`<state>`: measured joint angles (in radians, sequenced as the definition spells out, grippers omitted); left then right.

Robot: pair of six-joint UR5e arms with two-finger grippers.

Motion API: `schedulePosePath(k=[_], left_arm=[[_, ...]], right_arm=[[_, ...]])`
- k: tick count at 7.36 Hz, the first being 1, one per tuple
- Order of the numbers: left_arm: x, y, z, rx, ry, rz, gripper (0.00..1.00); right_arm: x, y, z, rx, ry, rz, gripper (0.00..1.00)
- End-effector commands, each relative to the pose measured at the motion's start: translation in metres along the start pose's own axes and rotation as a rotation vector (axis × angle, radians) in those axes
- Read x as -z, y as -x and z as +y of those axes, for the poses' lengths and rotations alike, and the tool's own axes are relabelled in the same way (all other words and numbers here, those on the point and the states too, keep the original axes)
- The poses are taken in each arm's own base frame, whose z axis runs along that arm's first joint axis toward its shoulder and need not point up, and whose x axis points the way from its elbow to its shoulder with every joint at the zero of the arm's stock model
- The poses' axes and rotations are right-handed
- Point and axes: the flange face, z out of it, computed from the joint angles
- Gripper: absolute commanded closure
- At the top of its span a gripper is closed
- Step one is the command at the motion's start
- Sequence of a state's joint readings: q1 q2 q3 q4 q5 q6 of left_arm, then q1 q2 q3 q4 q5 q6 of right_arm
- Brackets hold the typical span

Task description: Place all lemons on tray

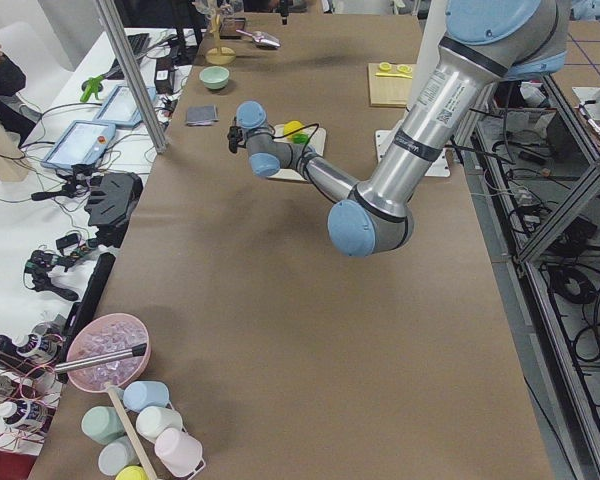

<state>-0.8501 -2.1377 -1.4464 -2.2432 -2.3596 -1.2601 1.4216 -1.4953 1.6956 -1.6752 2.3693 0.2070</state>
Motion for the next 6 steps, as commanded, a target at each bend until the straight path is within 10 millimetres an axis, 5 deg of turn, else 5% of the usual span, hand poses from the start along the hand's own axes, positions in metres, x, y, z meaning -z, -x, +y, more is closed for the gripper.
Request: schedulePosePath(k=[1,3,4,5,6], left_arm=[[0.068,0.034,-0.016,0.016,-0.072,-0.068,0.02],[0.173,0.084,-0.029,-0.155,-0.097,-0.25,0.02],[0.218,0.095,-0.017,-0.176,-0.094,-0.328,0.02],[0.255,0.105,0.006,-0.155,-0.112,-0.454,0.02],[0.268,0.13,0.024,-0.129,-0.118,-0.578,0.02]], right_arm=[[0.005,-0.029,0.009,-0.05,0.041,0.02,0.01],[0.013,-0.04,0.01,-0.014,0.011,0.016,0.01],[0.002,-0.052,0.017,-0.002,0.016,0.022,0.01],[-0.009,-0.064,0.019,0.016,-0.004,0.026,0.0],[-0.008,-0.068,0.02,0.013,-0.011,0.029,0.0]])
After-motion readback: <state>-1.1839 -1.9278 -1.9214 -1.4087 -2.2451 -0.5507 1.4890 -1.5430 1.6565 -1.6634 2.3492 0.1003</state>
